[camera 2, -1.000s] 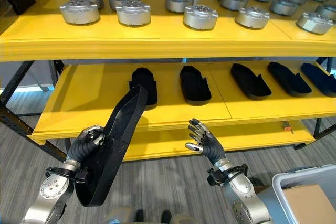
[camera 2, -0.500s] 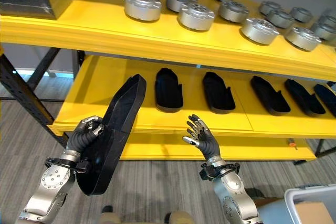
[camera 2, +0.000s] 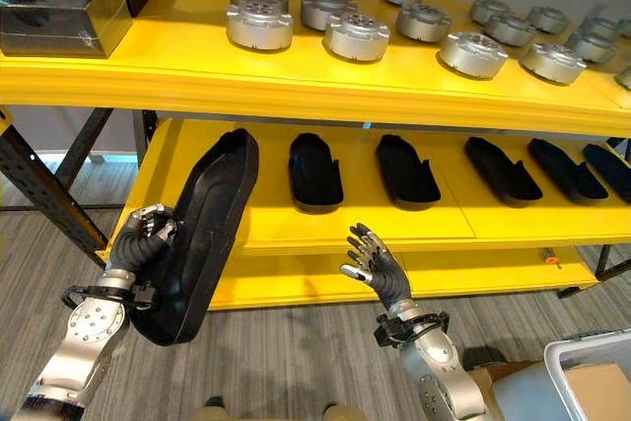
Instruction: Move parts from the plastic box to the shelf.
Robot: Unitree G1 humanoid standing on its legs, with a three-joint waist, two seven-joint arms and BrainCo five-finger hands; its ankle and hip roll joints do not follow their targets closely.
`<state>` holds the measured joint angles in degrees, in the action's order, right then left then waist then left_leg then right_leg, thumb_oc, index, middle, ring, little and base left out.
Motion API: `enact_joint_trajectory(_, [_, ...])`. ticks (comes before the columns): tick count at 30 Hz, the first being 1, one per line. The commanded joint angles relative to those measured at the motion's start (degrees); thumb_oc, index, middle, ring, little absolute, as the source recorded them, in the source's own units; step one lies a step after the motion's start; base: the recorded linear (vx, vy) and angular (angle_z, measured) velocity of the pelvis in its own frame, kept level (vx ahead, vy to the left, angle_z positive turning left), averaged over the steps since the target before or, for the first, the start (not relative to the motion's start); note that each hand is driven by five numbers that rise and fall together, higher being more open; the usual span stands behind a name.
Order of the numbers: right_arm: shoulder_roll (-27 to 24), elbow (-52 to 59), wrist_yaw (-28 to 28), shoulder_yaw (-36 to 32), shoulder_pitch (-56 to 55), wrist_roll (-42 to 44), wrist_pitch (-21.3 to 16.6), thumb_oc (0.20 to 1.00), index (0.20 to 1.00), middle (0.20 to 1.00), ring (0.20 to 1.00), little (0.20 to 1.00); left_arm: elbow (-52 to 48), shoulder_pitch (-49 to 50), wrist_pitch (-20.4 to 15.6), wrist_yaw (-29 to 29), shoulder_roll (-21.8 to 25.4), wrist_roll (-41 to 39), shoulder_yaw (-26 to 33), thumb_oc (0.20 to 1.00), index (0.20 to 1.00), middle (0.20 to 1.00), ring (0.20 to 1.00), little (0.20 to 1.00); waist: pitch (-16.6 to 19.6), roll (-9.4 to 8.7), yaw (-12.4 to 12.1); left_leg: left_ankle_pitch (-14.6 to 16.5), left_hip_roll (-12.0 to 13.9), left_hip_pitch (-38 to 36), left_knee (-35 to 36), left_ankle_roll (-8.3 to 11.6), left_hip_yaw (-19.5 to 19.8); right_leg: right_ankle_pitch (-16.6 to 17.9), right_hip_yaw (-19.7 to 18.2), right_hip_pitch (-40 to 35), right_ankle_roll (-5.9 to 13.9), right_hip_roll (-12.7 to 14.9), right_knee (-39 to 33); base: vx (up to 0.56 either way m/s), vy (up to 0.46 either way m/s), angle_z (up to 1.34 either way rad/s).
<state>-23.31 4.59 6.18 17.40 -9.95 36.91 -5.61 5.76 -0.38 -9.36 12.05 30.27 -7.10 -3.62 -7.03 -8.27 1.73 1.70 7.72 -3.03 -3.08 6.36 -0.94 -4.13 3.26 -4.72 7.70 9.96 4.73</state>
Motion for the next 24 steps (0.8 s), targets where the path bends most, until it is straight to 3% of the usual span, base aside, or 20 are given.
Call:
enact_joint_trajectory(1, [-0.7,3.5,0.3,0.4,1.0,1.6,-2.3,1.000,1.000,1.000,1.000,1.000,3.7,-11.4,-2.4,6.3,4.8,8.3,-2.6,0.200,0.200,0.200,0.200,0.200,0.4,-1.14,1.2,1.6,1.6,2.6,-3.4,-2.02,-3.4,2.6,1.1,1.3,2.48,3.4,0.3,0.04,-0.025,0.01])
enact_joint_trajectory(7, [-1.5,4.9,0.9,1.1,-0.1,2.1,-2.6,1.000,1.000,1.000,1.000,1.000,16.5,-23.0,-0.9,10.6,4.9,7.7,-6.0,0.200,0.200,0.200,0.200,0.200,-1.5,-1.04,3.1,0.8,2.0,3.3,-3.2,-1.52,-3.7,3.2,1.0,1.9,2.31,3.2,-0.1,-0.02,-0.006,0.00])
enact_joint_trajectory(9, [-2.4,5.6,0.6,2.1,0.9,2.4,-3.4,1.000,1.000,1.000,1.000,1.000,23.4,-31.1,-0.6,13.2,6.6,5.8,-7.7,0.200,0.200,0.200,0.200,0.200,-4.3,-0.63,3.9,0.5,2.3,6.2,-5.1,-1.22,-3.7,3.6,0.4,4.5,2.29,3.2,0.6,-0.20,-0.038,-0.01])
enact_joint_trajectory(15, [-3.5,5.9,0.0,4.1,2.8,2.6,-4.8,1.000,1.000,1.000,1.000,1.000,32.9,-44.3,-0.5,16.1,10.5,1.6,-10.8,0.200,0.200,0.200,0.200,0.200,-9.8,1.35,5.8,-0.4,2.5,13.5,-9.5,-0.48,-2.7,4.9,-0.3,11.2,2.19,3.4,3.7,-0.17,0.002,0.00])
enact_joint_trajectory(24, [-5.4,6.4,0.4,5.1,3.2,3.6,-5.9,1.000,1.000,1.000,1.000,1.000,40.4,-58.5,-0.4,18.6,15.6,-0.6,-16.2,0.200,0.200,0.200,0.200,0.200,-13.5,2.62,6.7,-0.9,2.5,20.2,-13.2,-0.19,-2.0,5.8,-1.3,18.5,2.54,3.9,7.2,-0.11,0.001,0.02])
